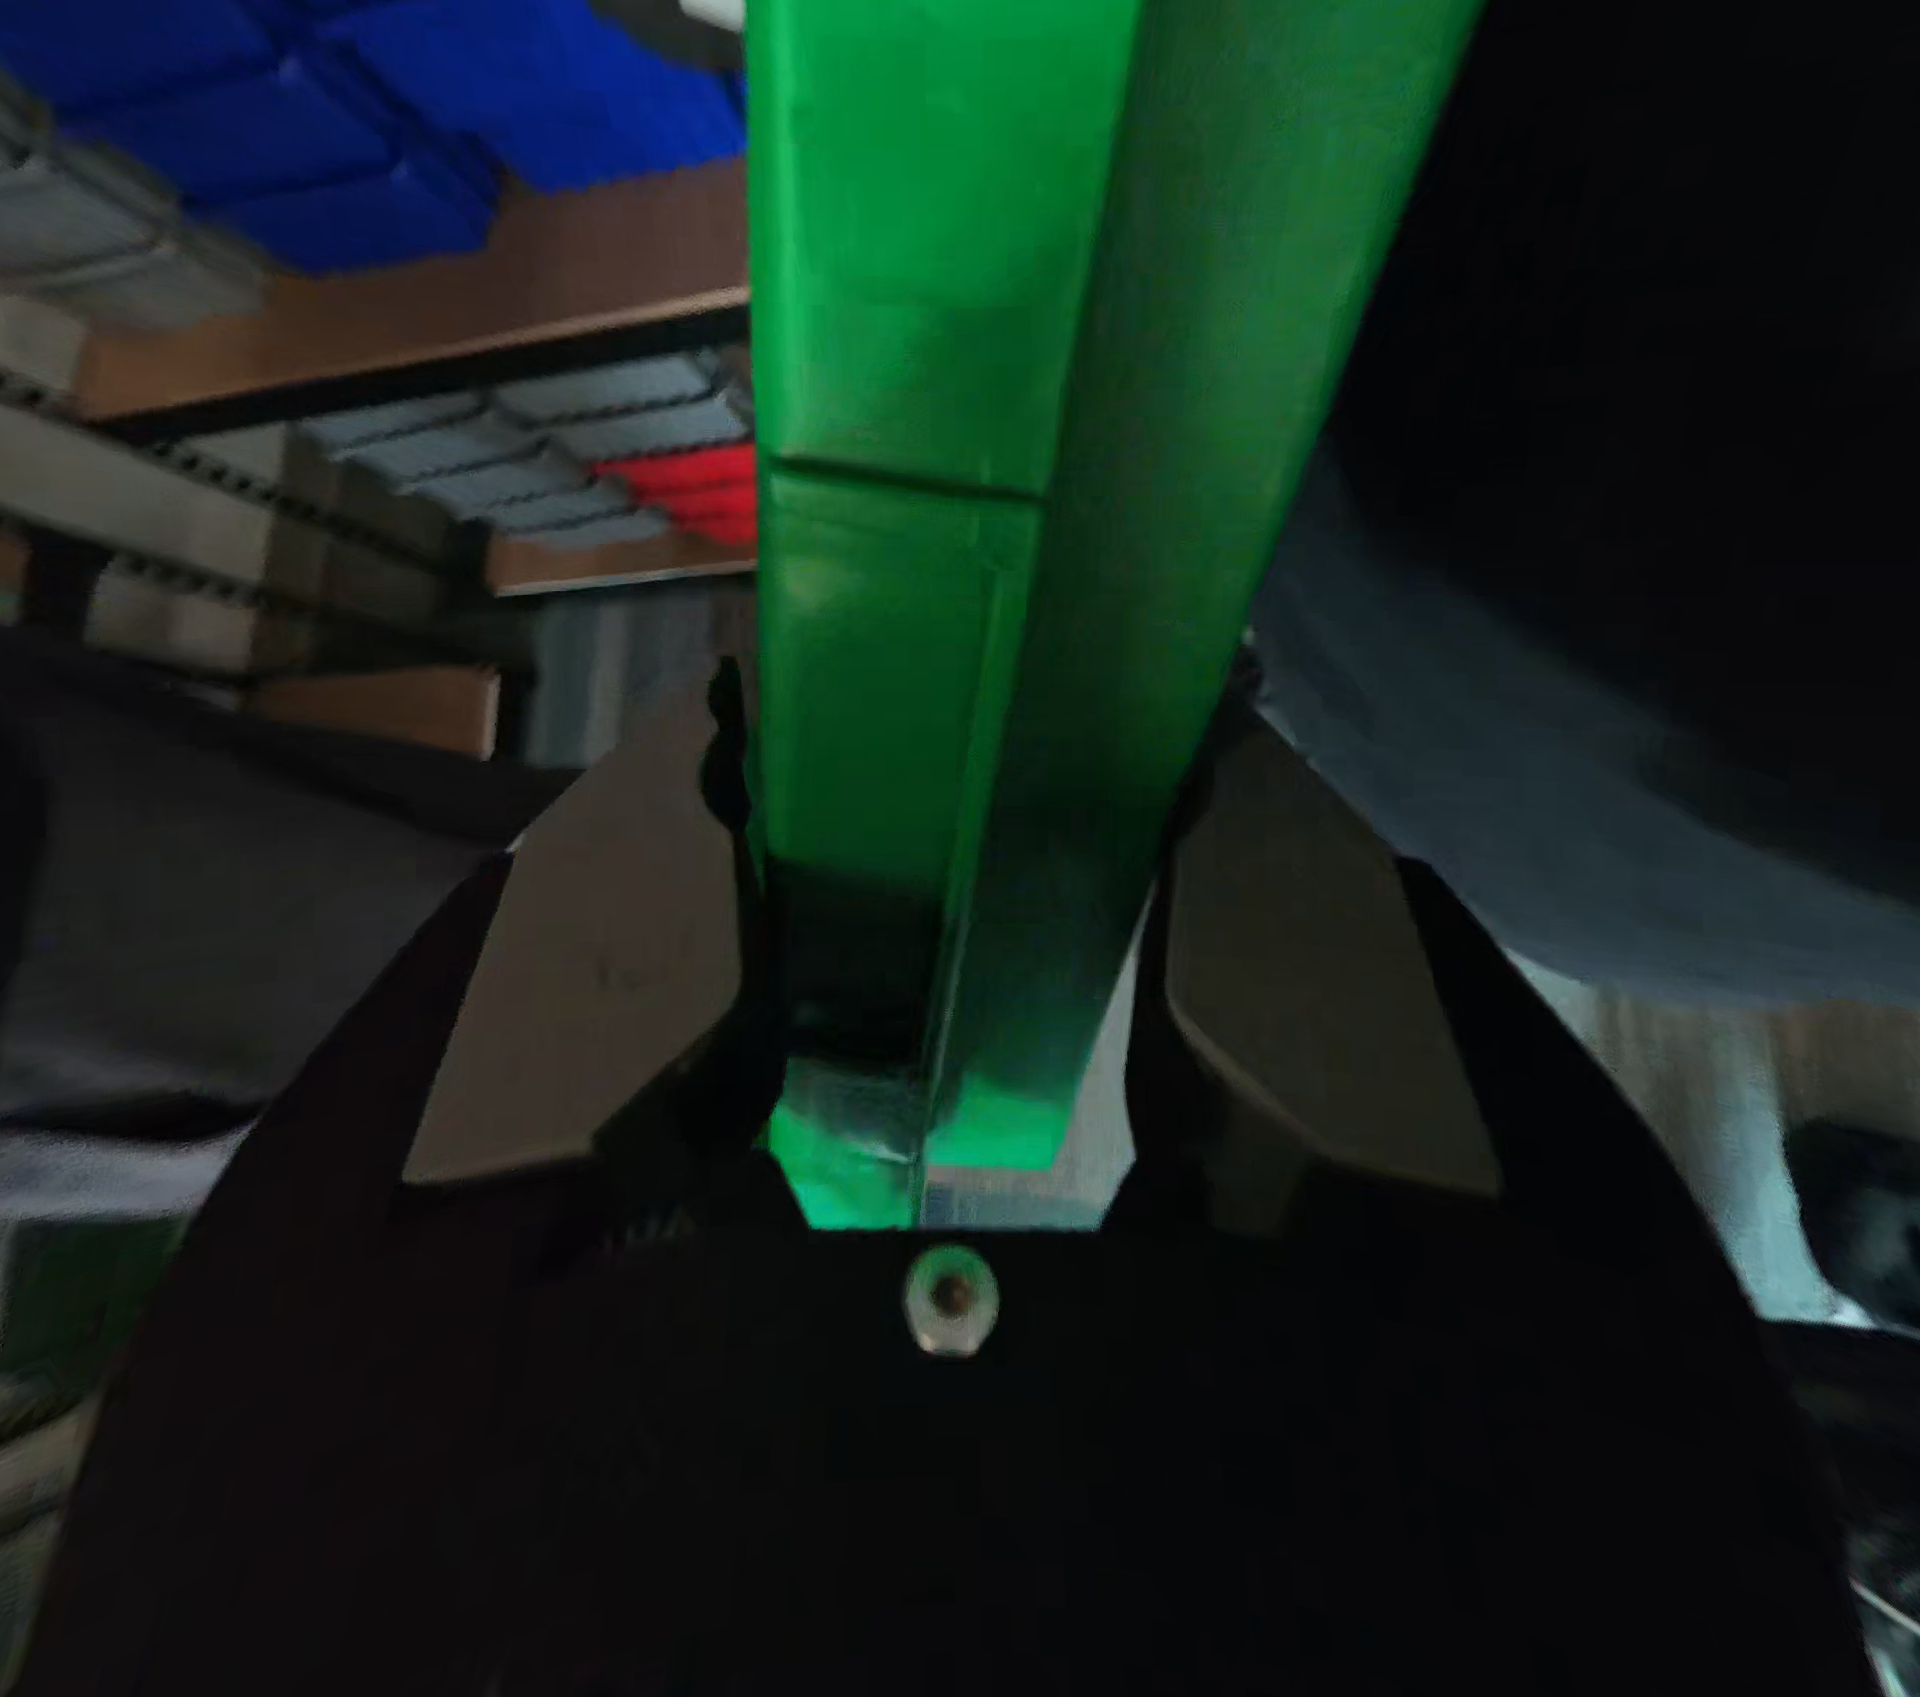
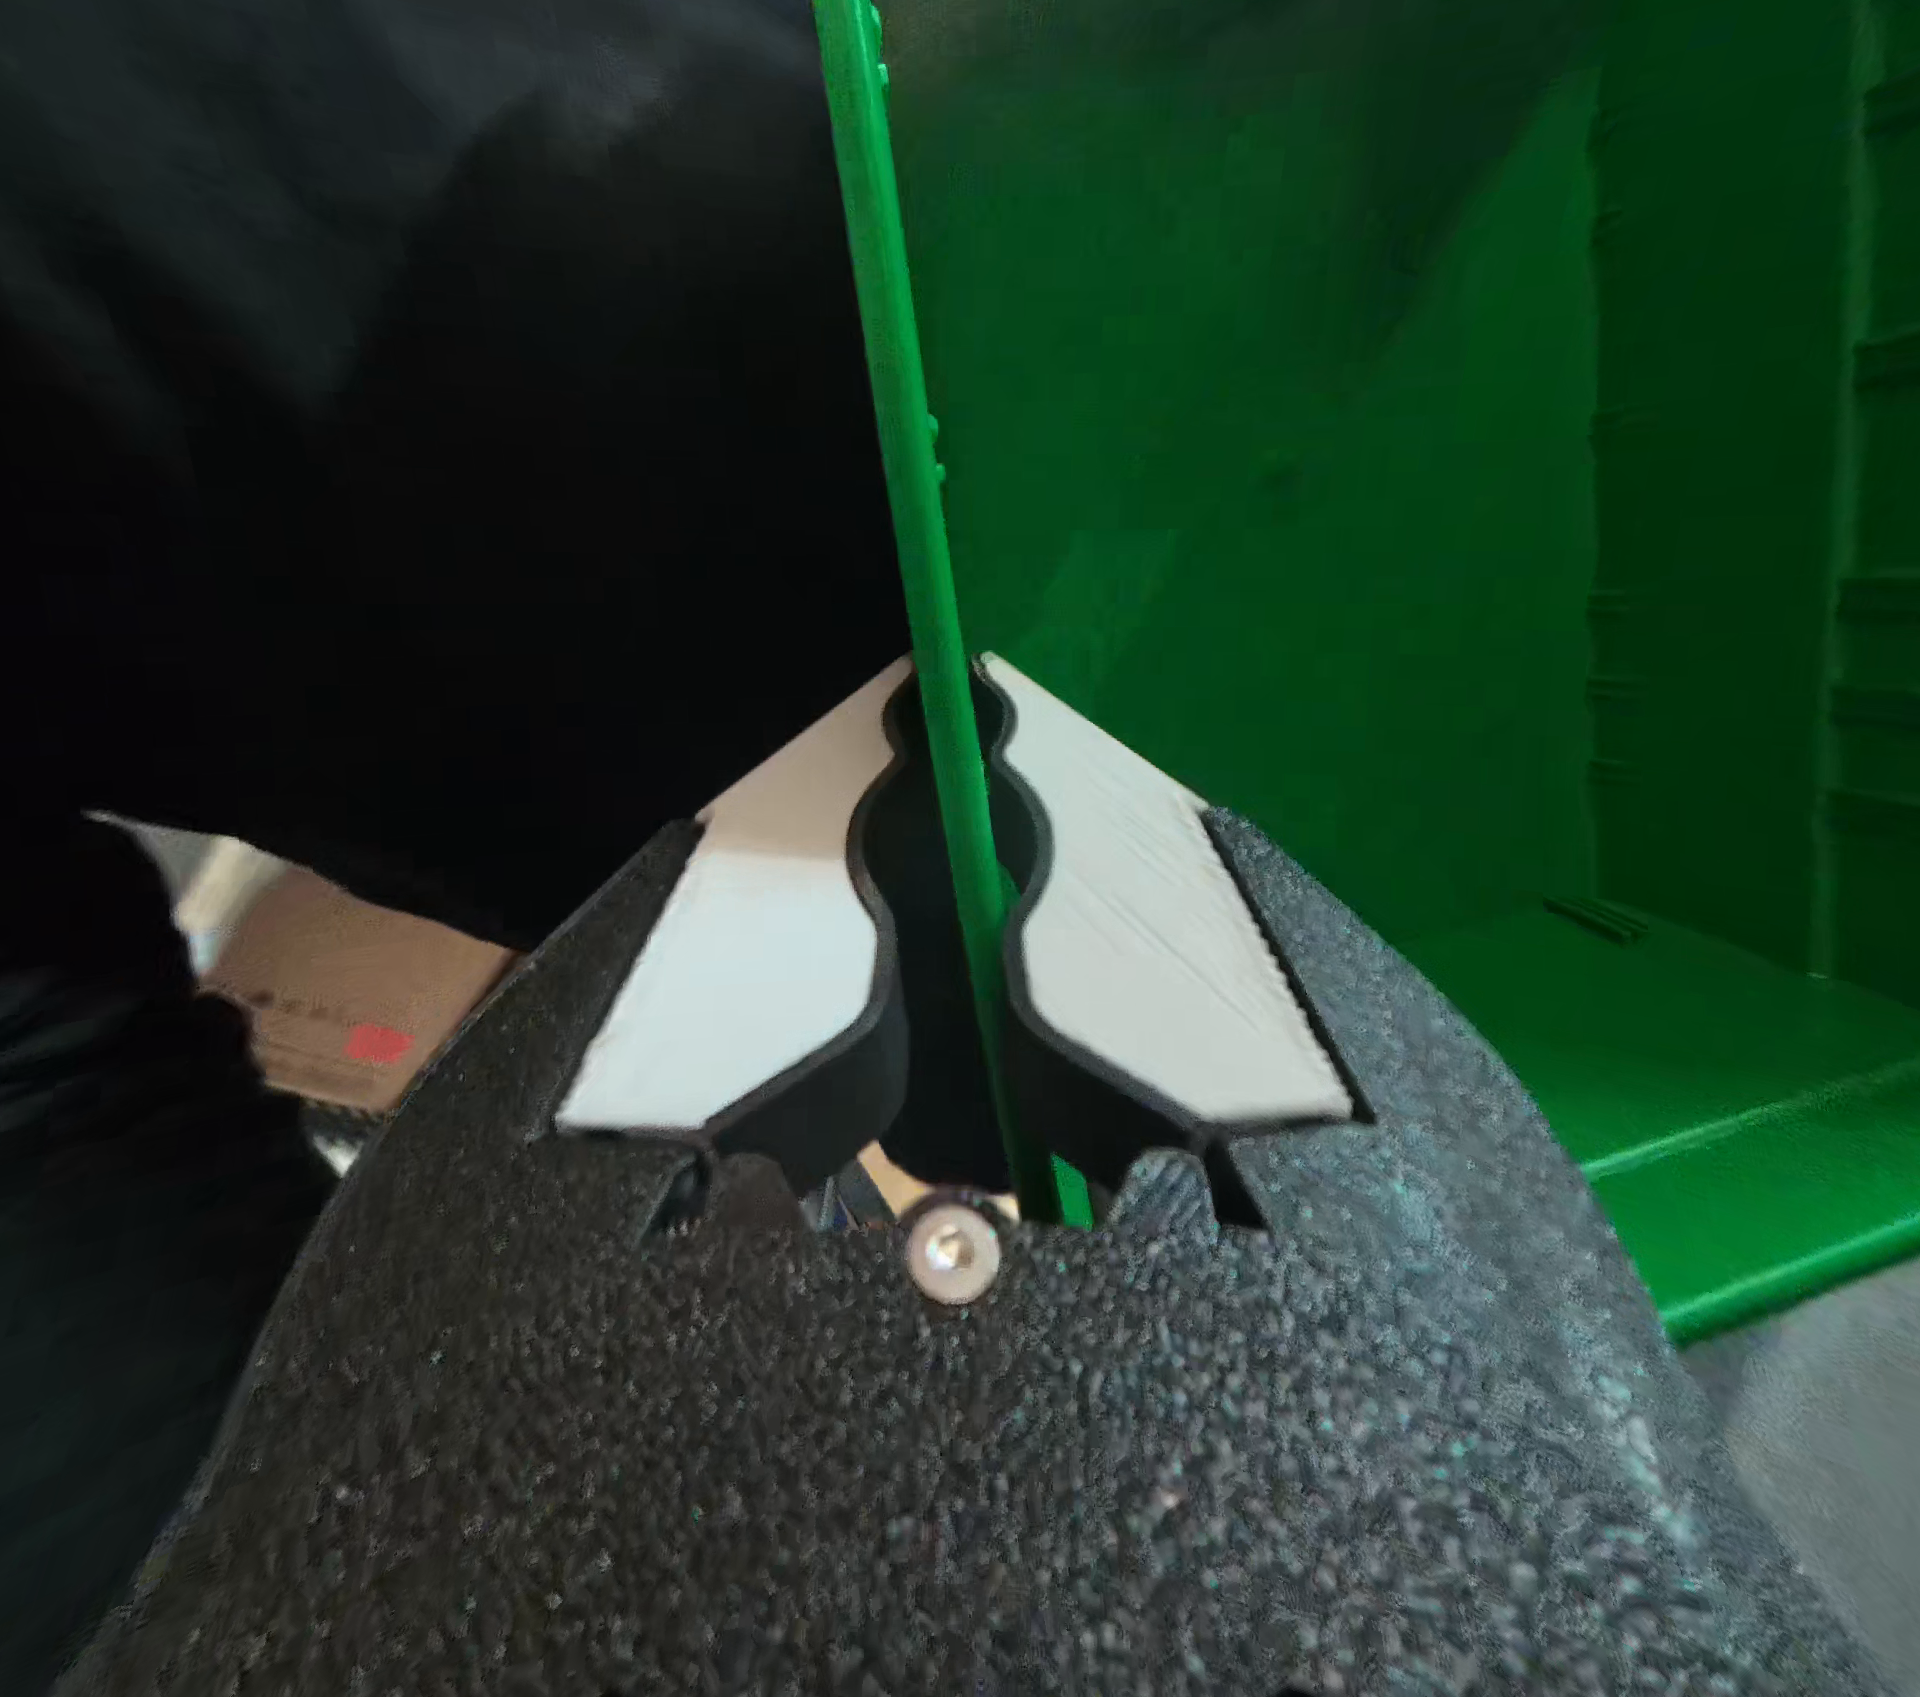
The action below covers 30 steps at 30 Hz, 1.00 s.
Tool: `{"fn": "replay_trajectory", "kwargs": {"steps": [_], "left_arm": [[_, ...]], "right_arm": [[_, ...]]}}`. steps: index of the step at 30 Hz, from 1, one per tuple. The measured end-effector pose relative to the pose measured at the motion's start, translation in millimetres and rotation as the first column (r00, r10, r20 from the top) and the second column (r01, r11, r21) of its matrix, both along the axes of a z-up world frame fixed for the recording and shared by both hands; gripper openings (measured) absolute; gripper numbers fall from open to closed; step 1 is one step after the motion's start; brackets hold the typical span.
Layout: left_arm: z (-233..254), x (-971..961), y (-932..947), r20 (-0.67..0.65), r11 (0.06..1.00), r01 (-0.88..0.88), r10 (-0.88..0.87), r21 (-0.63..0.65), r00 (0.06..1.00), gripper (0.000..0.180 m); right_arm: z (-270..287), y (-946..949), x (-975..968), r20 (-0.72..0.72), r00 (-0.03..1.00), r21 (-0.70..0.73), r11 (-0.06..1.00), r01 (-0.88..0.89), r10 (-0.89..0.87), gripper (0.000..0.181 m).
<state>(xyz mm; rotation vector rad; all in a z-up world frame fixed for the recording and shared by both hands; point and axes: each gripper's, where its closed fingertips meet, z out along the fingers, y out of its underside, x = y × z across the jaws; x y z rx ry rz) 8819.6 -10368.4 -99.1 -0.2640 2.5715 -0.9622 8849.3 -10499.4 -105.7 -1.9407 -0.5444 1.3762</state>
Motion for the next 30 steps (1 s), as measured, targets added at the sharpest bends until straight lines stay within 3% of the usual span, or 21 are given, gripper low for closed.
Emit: {"fn": "replay_trajectory", "kwargs": {"steps": [2, 5, 8, 11, 18, 25, 30], "left_arm": [[19, 2, -18, -0.035, 0.998, 0.049, -0.050, -0.040, 0.998, 0.081], [25, 26, -12, 0.018, 0.997, 0.024, -0.025, 0.071, 1.000, 0.082], [18, 42, 2, 0.077, 0.985, 0.011, -0.025, 0.173, 0.997, 0.083], [6, 51, 14, 0.093, 0.984, -0.005, -0.012, 0.180, 0.996, 0.083], [0, 35, 5, 0.186, 0.980, 0.096, -0.128, 0.173, 0.974, 0.078], [6, 29, -23, 0.444, 0.988, 0.057, -0.115, 0.141, 0.889, 0.078], [16, 23, -51, 0.452, 0.986, 0.138, -0.167, 0.096, 0.876, 0.082]], "right_arm": [[6, -15, -5, -0.131, 0.991, 0.051, 0.999, 0.017, -0.010, 0.005], [7, -19, -5, -0.186, 0.978, 0.112, 0.987, 0.117, -0.095, 0.005], [-1, -12, -6, -0.091, 0.972, 0.138, 0.964, 0.226, -0.215, 0.003], [-3, -11, -5, -0.025, 0.960, 0.131, 0.951, 0.280, -0.279, 0.003], [6, -21, -25, 0.050, 0.953, 0.067, 0.953, 0.296, -0.300, 0.005], [28, -46, -48, 0.374, 0.856, 0.040, 0.928, 0.371, -0.358, 0.005], [43, -67, -57, 0.393, 0.834, 0.018, 0.910, 0.415, -0.388, 0.005]]}}
